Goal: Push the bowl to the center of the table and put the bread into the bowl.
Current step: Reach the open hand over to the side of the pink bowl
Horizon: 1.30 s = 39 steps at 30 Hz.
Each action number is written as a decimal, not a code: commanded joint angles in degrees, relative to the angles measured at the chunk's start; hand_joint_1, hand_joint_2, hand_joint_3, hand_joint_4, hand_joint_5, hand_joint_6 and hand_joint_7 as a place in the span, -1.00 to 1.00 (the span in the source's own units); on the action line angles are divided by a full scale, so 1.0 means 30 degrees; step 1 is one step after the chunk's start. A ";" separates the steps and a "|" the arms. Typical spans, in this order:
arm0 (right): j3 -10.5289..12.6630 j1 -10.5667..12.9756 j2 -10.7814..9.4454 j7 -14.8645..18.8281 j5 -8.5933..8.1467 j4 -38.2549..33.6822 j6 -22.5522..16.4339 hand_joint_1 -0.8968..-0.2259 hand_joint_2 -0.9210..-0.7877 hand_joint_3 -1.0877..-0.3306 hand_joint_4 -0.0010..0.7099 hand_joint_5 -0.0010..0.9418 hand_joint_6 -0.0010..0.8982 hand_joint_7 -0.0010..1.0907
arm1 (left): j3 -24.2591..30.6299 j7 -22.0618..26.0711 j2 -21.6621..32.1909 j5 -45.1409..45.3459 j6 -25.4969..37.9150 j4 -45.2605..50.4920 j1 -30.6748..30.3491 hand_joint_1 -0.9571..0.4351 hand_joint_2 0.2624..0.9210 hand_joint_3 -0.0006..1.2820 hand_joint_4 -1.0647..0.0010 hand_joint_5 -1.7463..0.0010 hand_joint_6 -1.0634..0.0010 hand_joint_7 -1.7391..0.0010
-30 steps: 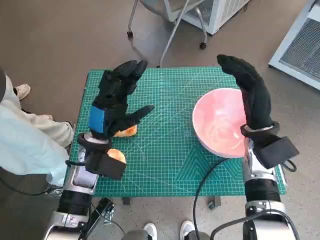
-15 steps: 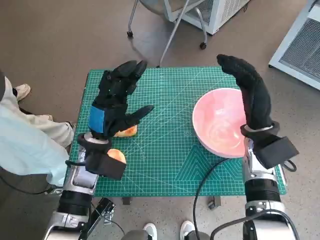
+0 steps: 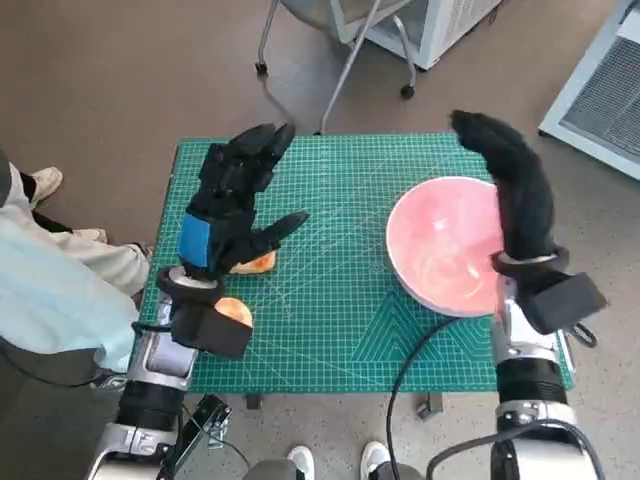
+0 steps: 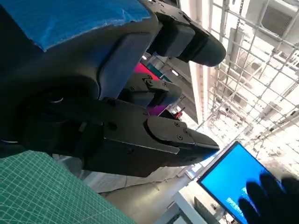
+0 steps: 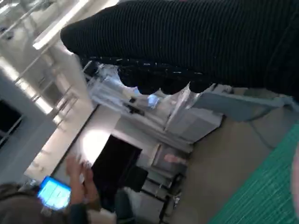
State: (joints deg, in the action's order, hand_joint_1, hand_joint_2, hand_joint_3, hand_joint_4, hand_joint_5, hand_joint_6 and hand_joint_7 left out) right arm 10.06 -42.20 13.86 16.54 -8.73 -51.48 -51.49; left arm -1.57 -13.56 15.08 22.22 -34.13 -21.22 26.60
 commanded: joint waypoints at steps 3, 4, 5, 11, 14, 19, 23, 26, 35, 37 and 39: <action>0.1323 -0.0406 0.1255 -0.0135 -0.0503 -0.2326 -0.0258 -0.05 -1.00 -0.09 -0.04 -0.94 -0.84 0.28 | 0.0039 -0.0279 -0.0059 -0.0054 -0.0143 0.0027 -0.0068 0.49 1.00 -0.78 0.41 0.83 0.66 0.21; 0.1472 -0.0481 0.1404 -0.0256 -0.0457 -0.2620 -0.0282 -0.05 -1.00 -0.09 -0.05 -0.94 -0.83 0.28 | 0.0032 -0.0314 -0.0061 -0.0024 -0.0134 0.0002 -0.0050 0.49 1.00 -0.78 0.41 0.83 0.66 0.21; 0.1639 -0.0501 0.1607 -0.0501 -0.0359 -0.2941 -0.0314 -0.05 -1.00 -0.09 -0.05 -0.94 -0.83 0.27 | 0.0024 -0.0370 -0.0055 0.0027 -0.0145 -0.0020 -0.0060 0.49 1.00 -0.78 0.41 0.83 0.66 0.21; 0.2304 -0.0561 0.2488 -0.1862 0.0101 -0.4533 -0.0161 -0.02 -1.00 -0.13 -0.08 -0.96 -0.84 0.25 | -0.0020 -0.0495 -0.0081 0.0055 -0.0131 -0.0266 0.0035 0.48 1.00 -0.78 0.40 0.83 0.66 0.21; 0.2359 -0.0474 0.2869 -0.2888 0.0537 -0.5177 0.0142 0.02 -1.00 -0.20 -0.08 -0.97 -0.84 0.25 | -0.0048 -0.0515 -0.0120 0.0031 -0.0151 -0.0388 0.0079 0.48 1.00 -0.76 0.40 0.83 0.66 0.21; 0.2312 -0.0246 0.3193 -0.4437 0.1120 -0.6079 0.0976 0.07 -1.00 -0.27 -0.09 -0.98 -0.85 0.26 | -0.0083 -0.0540 -0.0174 0.0015 -0.0204 -0.0466 0.0099 0.48 1.00 -0.75 0.40 0.83 0.65 0.22; 0.2209 -0.0090 0.3231 -0.5272 0.1420 -0.6613 0.1834 0.11 -1.00 -0.32 -0.09 -0.98 -0.86 0.25 | -0.0085 -0.0493 -0.0191 -0.0041 -0.0192 -0.0477 0.0120 0.48 1.00 -0.74 0.40 0.83 0.65 0.22; 0.2066 -0.0041 0.3182 -0.5853 0.1687 -0.6908 0.2552 0.16 -1.00 -0.38 -0.08 -0.98 -0.84 0.25 | -0.0084 -0.0450 -0.0202 -0.0099 -0.0189 -0.0513 0.0156 0.48 1.00 -0.74 0.40 0.83 0.65 0.22; 0.2769 0.0123 0.2594 -0.4947 0.0873 -0.7466 0.4500 0.17 -1.00 -0.42 -0.15 -1.00 -0.83 0.26 | -0.0069 -0.0259 -0.0245 -0.0283 -0.0059 -0.0310 0.0135 0.37 1.00 -0.73 0.38 0.83 0.65 0.22; 0.2908 0.0125 0.2416 -0.4739 0.0733 -0.7543 0.4834 0.16 -1.00 -0.42 -0.16 -1.00 -0.84 0.26 | -0.0058 -0.0234 -0.0233 -0.0312 -0.0072 -0.0307 0.0128 0.35 1.00 -0.73 0.38 0.83 0.65 0.22; 0.3016 0.0109 0.2264 -0.4553 0.0610 -0.7620 0.5213 0.16 -1.00 -0.41 -0.18 -1.00 -0.84 0.26 | -0.0043 -0.0227 -0.0211 -0.0311 -0.0079 -0.0292 0.0110 0.33 1.00 -0.73 0.38 0.83 0.65 0.21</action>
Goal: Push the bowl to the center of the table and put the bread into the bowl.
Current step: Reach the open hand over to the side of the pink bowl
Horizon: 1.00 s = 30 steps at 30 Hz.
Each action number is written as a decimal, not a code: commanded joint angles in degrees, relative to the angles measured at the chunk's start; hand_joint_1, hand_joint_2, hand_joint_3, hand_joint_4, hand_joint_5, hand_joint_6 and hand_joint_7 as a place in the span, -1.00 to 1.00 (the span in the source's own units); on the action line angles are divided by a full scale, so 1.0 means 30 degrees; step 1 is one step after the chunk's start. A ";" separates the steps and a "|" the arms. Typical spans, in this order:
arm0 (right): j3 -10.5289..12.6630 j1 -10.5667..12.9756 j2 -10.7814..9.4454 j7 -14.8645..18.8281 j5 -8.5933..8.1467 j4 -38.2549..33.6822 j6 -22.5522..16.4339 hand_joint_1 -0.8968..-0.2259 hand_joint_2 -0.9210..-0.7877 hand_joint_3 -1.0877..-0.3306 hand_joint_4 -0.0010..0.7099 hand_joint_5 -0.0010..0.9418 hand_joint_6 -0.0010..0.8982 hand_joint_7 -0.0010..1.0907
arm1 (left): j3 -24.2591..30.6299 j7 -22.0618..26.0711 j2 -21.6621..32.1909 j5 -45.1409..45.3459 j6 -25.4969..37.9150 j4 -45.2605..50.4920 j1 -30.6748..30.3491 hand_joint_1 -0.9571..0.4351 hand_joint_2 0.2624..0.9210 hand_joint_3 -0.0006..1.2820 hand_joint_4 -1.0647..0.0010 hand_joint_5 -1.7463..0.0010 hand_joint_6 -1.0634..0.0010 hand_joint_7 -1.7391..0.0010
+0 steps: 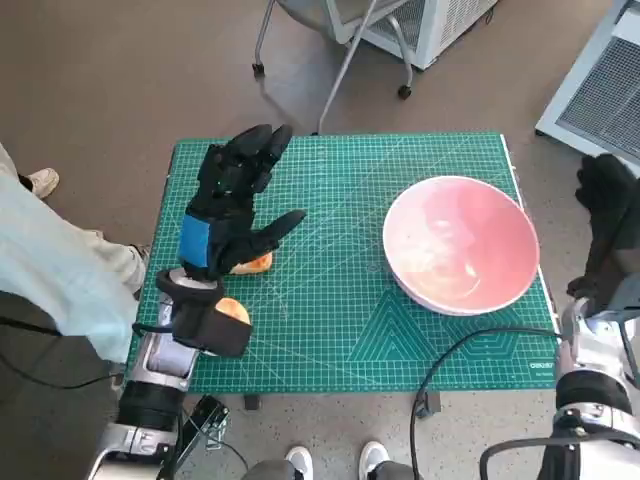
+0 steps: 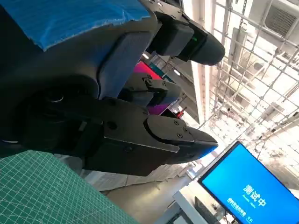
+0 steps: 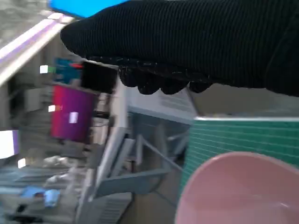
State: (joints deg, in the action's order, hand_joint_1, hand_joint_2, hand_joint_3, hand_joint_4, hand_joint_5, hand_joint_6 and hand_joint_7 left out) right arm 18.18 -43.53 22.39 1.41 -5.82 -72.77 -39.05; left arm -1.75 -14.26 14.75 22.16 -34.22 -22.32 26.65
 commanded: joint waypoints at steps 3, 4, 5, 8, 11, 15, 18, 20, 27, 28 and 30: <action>0.0356 0.0505 -0.0782 0.0605 -0.0459 -0.0623 0.1622 0.15 -1.00 -0.39 -0.22 -1.00 -0.86 0.25 | 0.0052 0.0041 -0.0058 -0.0318 -0.0058 0.0142 0.0038 0.31 1.00 -0.72 0.38 0.83 0.65 0.21; 0.0360 0.0497 -0.0854 0.0638 -0.0458 -0.0661 0.1815 0.15 -1.00 -0.39 -0.22 -1.00 -0.86 0.25 | 0.0070 0.0049 -0.0041 -0.0324 -0.0058 0.0187 0.0005 0.31 1.00 -0.72 0.38 0.83 0.66 0.21; 0.0372 0.0492 -0.0904 0.0663 -0.0449 -0.0682 0.1949 0.17 -1.00 -0.40 -0.24 -1.00 -0.87 0.24 | 0.0084 0.0055 -0.0027 -0.0329 -0.0061 0.0214 -0.0016 0.30 1.00 -0.72 0.37 0.83 0.66 0.21; 0.0399 0.0521 -0.1071 0.0776 -0.0385 -0.0784 0.2332 0.22 -1.00 -0.44 -0.25 -1.00 -0.88 0.21 | 0.0132 0.0114 0.0043 -0.0374 -0.0081 0.0327 -0.0115 0.30 1.00 -0.72 0.37 0.83 0.66 0.21; 0.0409 0.0516 -0.1240 0.0825 -0.0329 -0.0852 0.2646 0.24 -1.00 -0.47 -0.23 -0.99 -0.87 0.19 | 0.0159 0.0124 0.0094 -0.0367 -0.0110 0.0409 -0.0210 0.29 1.00 -0.71 0.37 0.83 0.66 0.21; 0.0866 0.0404 -0.1702 0.1359 -0.0864 -0.0926 0.3402 0.25 -1.00 -0.48 -0.21 -0.98 -0.84 0.13 | 0.0187 0.0098 0.0163 -0.0293 -0.0097 0.0575 -0.0362 0.28 1.00 -0.71 0.37 0.83 0.67 0.21; 0.1552 0.0313 -0.2137 0.2110 -0.1610 -0.0932 0.3944 0.20 -1.00 -0.44 -0.21 -0.99 -0.83 0.09 | 0.0196 0.0096 0.0207 -0.0235 -0.0041 0.0723 -0.0464 0.28 1.00 -0.70 0.37 0.83 0.67 0.22; 0.1977 0.0255 -0.2367 0.2602 -0.2100 -0.0911 0.4207 0.18 -1.00 -0.41 -0.21 -0.99 -0.82 0.09 | 0.0208 0.0107 0.0229 -0.0213 0.0002 0.0836 -0.0527 0.28 1.00 -0.70 0.37 0.83 0.67 0.22; 0.2725 -0.0032 -0.3345 0.3399 -0.2928 -0.0852 0.4605 0.13 -1.00 -0.36 -0.21 -0.99 -0.81 0.07 | 0.0260 0.0014 0.0419 0.0028 0.0012 0.1160 -0.0792 0.27 1.00 -0.71 0.37 0.83 0.67 0.22; 0.2742 -0.0063 -0.3432 0.3409 -0.2938 -0.0842 0.4613 0.13 -1.00 -0.36 -0.21 -0.99 -0.81 0.07 | 0.0269 0.0007 0.0444 0.0044 0.0011 0.1193 -0.0822 0.27 1.00 -0.71 0.37 0.83 0.67 0.22; 0.2875 -0.0195 -0.3662 0.3550 -0.3070 -0.0812 0.4686 0.12 -1.00 -0.37 -0.22 -0.99 -0.80 0.07 | 0.0297 -0.0023 0.0515 0.0079 0.0006 0.1209 -0.0857 0.27 1.00 -0.71 0.37 0.83 0.67 0.22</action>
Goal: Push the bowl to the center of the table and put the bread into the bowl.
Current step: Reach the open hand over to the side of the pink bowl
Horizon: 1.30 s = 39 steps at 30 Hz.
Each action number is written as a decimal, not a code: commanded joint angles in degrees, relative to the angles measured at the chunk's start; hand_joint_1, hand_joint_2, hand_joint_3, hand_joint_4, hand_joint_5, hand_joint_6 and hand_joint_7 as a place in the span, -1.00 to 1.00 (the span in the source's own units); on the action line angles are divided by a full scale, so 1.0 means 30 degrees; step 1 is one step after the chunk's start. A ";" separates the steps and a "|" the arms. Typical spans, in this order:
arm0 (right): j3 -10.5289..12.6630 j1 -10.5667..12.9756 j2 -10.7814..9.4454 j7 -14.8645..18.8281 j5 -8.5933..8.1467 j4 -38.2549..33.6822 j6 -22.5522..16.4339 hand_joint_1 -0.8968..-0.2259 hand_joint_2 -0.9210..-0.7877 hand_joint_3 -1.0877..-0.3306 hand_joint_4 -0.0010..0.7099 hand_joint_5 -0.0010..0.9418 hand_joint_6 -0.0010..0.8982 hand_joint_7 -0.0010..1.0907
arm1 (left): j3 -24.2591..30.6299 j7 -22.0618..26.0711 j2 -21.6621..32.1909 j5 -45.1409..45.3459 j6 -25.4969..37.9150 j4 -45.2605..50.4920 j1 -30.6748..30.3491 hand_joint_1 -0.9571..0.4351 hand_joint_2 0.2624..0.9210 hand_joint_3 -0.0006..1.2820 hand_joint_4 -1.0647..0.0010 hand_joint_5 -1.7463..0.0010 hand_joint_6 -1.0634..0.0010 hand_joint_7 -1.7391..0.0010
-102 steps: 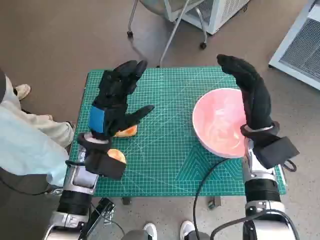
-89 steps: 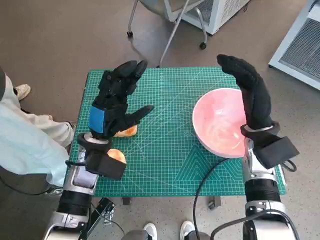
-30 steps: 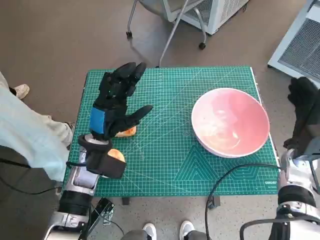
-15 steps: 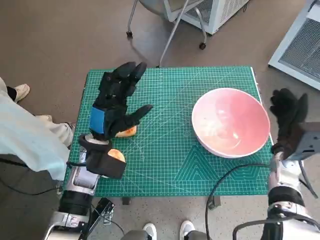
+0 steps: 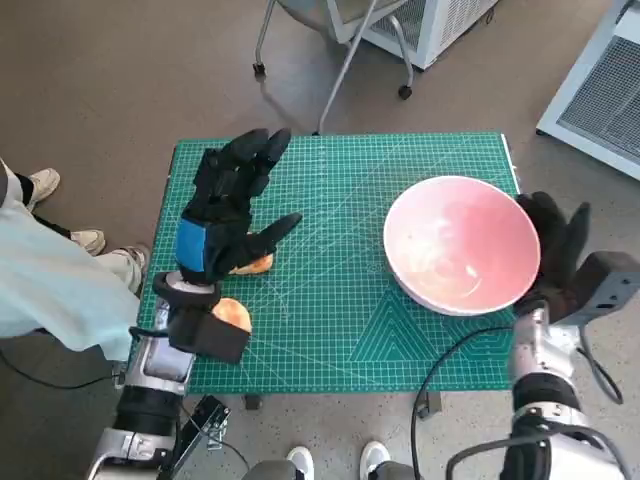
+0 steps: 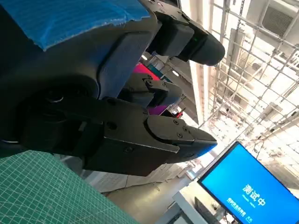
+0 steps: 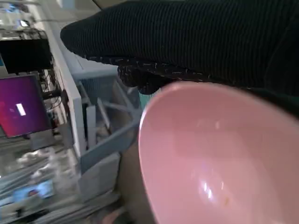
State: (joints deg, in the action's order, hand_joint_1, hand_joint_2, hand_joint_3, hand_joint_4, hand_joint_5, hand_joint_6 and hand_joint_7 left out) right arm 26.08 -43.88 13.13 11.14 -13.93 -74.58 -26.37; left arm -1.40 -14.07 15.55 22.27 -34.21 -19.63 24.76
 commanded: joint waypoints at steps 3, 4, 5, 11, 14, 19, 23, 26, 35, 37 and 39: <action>0.0508 -0.0365 -0.0919 0.0507 -0.0693 -0.0202 0.0700 0.13 -1.00 -0.36 -0.22 -1.00 -0.79 0.08 | 0.0246 -0.0065 0.0354 -0.0012 -0.0045 0.0305 -0.0303 0.26 1.00 -0.71 0.37 0.84 0.67 0.22; 0.0562 -0.0439 -0.1009 0.0561 -0.0767 -0.0198 0.0752 0.12 -1.00 -0.35 -0.22 -1.00 -0.80 0.10 | 0.0262 -0.0057 0.0379 -0.0030 -0.0058 0.0317 -0.0334 0.26 1.00 -0.71 0.37 0.84 0.67 0.22; 0.0622 -0.0556 -0.1135 0.0611 -0.0864 -0.0194 0.0843 0.12 -1.00 -0.34 -0.23 -1.00 -0.82 0.12 | 0.0293 -0.0016 0.0412 -0.0095 -0.0072 0.0330 -0.0373 0.26 1.00 -0.71 0.37 0.84 0.67 0.22; 0.0935 -0.1087 -0.1815 0.1017 -0.1359 -0.0150 0.1035 0.19 -1.00 -0.37 -0.28 -1.00 -0.91 0.25 | 0.0469 0.0130 0.0542 -0.0334 0.0021 0.0585 -0.0646 0.24 1.00 -0.71 0.37 0.84 0.67 0.23; 0.0975 -0.1297 -0.2158 0.1180 -0.1483 -0.0128 0.0947 0.23 -1.00 -0.42 -0.33 -1.00 -0.96 0.35 | 0.0574 0.0112 0.0578 -0.0323 0.0052 0.0674 -0.0794 0.24 1.00 -0.71 0.37 0.84 0.66 0.23; 0.0927 -0.1703 -0.2771 0.0920 -0.1477 -0.0130 0.0930 0.27 -1.00 -0.48 -0.42 -1.00 -0.99 0.43 | 0.0766 0.0144 0.0606 -0.0382 0.0135 0.0881 -0.1094 0.22 1.00 -0.71 0.36 0.85 0.66 0.24; 0.0982 -0.2004 -0.3135 0.0606 -0.1511 -0.0159 0.1108 0.29 -1.00 -0.49 -0.39 -0.98 -1.00 0.46 | 0.0875 0.0159 0.0631 -0.0413 0.0132 0.1075 -0.1284 0.22 1.00 -0.70 0.36 0.85 0.65 0.24; 0.1015 -0.2275 -0.3423 0.0567 -0.1545 -0.0211 0.1367 0.30 -1.00 -0.49 -0.36 -0.97 -1.00 0.44 | 0.0985 0.0173 0.0718 -0.0356 0.0173 0.1281 -0.1459 0.22 1.00 -0.70 0.36 0.85 0.65 0.24; 0.0888 -0.2658 -0.3924 0.0289 -0.1278 -0.0407 0.1893 0.33 -1.00 -0.50 -0.29 -0.94 -1.00 0.39 | 0.1176 0.0174 0.0823 -0.0232 0.0427 0.1972 -0.2031 0.20 1.00 -0.71 0.36 0.86 0.64 0.25; 0.0938 -0.2687 -0.3982 0.0328 -0.1315 -0.0443 0.2025 0.33 -1.00 -0.49 -0.28 -0.94 -0.98 0.41 | 0.1213 0.0168 0.0823 -0.0225 0.0461 0.2045 -0.2123 0.20 1.00 -0.72 0.36 0.86 0.64 0.25; 0.0909 -0.2674 -0.4008 0.0367 -0.1269 -0.0461 0.2109 0.33 -1.00 -0.48 -0.28 -0.94 -0.97 0.47 | 0.1254 0.0165 0.0820 -0.0215 0.0501 0.2109 -0.2207 0.20 1.00 -0.72 0.36 0.86 0.64 0.25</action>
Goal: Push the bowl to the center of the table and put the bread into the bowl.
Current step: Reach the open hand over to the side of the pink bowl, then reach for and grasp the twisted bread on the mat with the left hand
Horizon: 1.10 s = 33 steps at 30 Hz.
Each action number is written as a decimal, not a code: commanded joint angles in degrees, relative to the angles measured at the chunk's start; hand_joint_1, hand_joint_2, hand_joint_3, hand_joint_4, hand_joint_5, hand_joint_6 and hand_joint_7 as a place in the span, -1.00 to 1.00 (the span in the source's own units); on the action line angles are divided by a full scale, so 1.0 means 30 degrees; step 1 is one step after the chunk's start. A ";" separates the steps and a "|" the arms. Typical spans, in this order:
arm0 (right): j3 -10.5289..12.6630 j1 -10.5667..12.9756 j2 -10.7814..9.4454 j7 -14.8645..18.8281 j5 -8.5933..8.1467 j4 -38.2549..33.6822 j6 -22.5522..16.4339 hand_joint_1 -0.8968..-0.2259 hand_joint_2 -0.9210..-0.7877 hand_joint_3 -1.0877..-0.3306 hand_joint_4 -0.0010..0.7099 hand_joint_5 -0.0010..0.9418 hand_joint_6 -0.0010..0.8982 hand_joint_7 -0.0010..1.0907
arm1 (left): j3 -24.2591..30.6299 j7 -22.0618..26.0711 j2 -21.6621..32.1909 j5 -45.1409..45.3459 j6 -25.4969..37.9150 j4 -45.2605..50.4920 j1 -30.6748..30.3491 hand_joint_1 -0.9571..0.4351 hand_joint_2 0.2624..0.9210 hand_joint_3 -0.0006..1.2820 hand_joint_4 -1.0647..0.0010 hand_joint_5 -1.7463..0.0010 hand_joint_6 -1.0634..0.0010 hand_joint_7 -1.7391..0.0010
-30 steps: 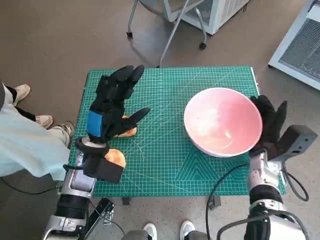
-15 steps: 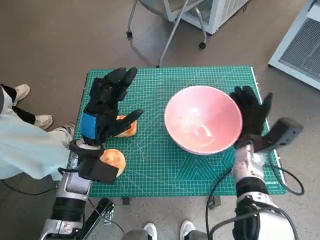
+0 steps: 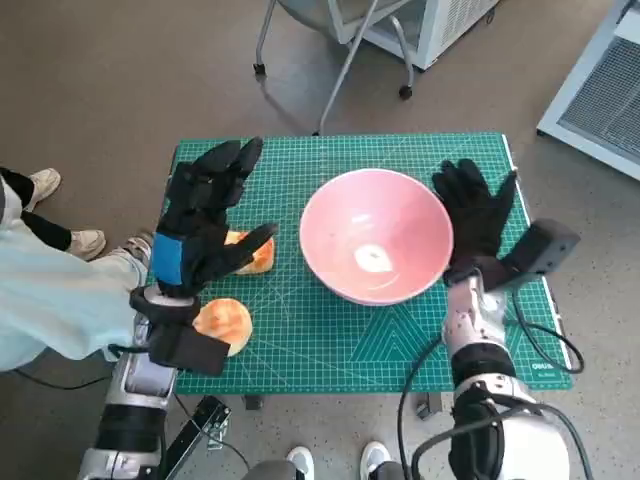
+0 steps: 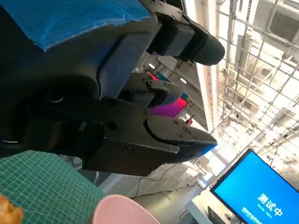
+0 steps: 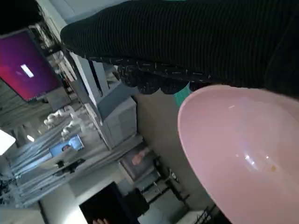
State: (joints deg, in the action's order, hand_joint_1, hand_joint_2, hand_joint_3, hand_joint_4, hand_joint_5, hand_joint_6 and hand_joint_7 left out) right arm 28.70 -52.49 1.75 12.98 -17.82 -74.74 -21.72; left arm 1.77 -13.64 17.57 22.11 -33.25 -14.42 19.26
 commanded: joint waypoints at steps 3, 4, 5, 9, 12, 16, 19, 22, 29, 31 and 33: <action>-0.0076 0.0265 -0.0165 -0.0242 0.0179 -0.0420 0.0634 0.31 -1.00 -0.45 -0.29 -0.96 -0.99 0.57 | 0.0265 0.0033 0.0152 -0.0168 0.0219 0.0478 -0.0521 0.22 1.00 -0.72 0.35 0.86 0.64 0.25; -0.0097 0.0307 -0.0112 -0.0228 0.0210 -0.0417 0.0635 0.31 -1.00 -0.44 -0.29 -0.96 -0.99 0.58 | 0.0290 0.0008 0.0164 -0.0141 0.0217 0.0489 -0.0557 0.22 1.00 -0.72 0.35 0.86 0.64 0.25; -0.0110 0.0341 -0.0075 -0.0212 0.0228 -0.0411 0.0630 0.31 -1.00 -0.45 -0.30 -0.97 -0.99 0.58 | 0.0308 -0.0007 0.0169 -0.0118 0.0222 0.0527 -0.0599 0.22 1.00 -0.72 0.35 0.86 0.63 0.25; -0.0332 0.0383 0.0322 -0.0363 0.0465 -0.0316 0.0495 0.32 -1.00 -0.46 -0.29 -0.97 -1.00 0.55 | 0.0476 -0.0037 0.0283 -0.0112 0.0184 0.0588 -0.0713 0.23 1.00 -0.72 0.35 0.86 0.63 0.26; -0.0481 0.0385 0.0532 -0.0452 0.0582 -0.0208 0.0270 0.31 -1.00 -0.45 -0.27 -0.96 -1.00 0.52 | 0.0579 0.0030 0.0343 -0.0176 0.0179 0.0796 -0.0835 0.23 1.00 -0.72 0.35 0.87 0.63 0.26; -0.0972 0.0324 0.0912 -0.0650 0.1092 0.0074 -0.0556 0.27 -1.00 -0.40 -0.24 -0.95 -1.00 0.48 | 0.0814 0.0301 0.0639 -0.0275 0.0270 0.1185 -0.0993 0.23 1.00 -0.72 0.35 0.87 0.63 0.26; -0.1718 0.0375 0.1344 -0.0848 0.1951 0.0499 -0.2019 0.24 -1.00 -0.36 -0.25 -0.95 -0.99 0.47 | 0.1114 0.0843 0.1243 -0.0459 0.0388 0.1418 -0.1077 0.23 1.00 -0.73 0.35 0.87 0.63 0.26; -0.2516 0.0530 0.1747 -0.1019 0.2837 0.0877 -0.3512 0.14 -1.00 -0.20 -0.19 -0.94 -0.86 0.44 | 0.1370 0.1527 0.1854 -0.0700 0.0566 0.1741 -0.1216 0.24 0.98 -0.77 0.31 0.88 0.56 0.29; -0.3606 0.1145 0.2646 0.0889 0.3538 0.2530 -0.7800 0.06 -1.00 -0.31 -0.18 -0.98 -0.91 0.41 | 0.1622 0.6184 0.5113 -0.2372 0.1664 0.3187 -0.1390 0.25 0.92 -0.87 0.34 0.95 0.55 0.34; -0.3717 0.1275 0.2741 0.1394 0.3395 0.2952 -0.8626 0.03 -1.00 -0.28 -0.15 -0.97 -0.90 0.41 | 0.1641 0.7711 0.5990 -0.3122 0.2106 0.3597 -0.1405 0.25 0.84 -0.90 0.38 0.97 0.56 0.34; -0.3813 0.1447 0.2750 0.1752 0.3233 0.3420 -0.9405 -0.04 -1.00 -0.23 -0.07 -0.95 -0.84 0.39 | 0.1669 0.9027 0.6776 -0.3659 0.2706 0.4056 -0.1390 0.28 0.67 -0.93 0.35 0.97 0.39 0.46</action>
State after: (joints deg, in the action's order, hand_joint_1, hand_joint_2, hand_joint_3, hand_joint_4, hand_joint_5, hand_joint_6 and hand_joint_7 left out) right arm 17.96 -50.71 9.86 15.80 -7.68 -66.00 -46.74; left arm 6.23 7.29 33.67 14.52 -27.42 -5.30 15.39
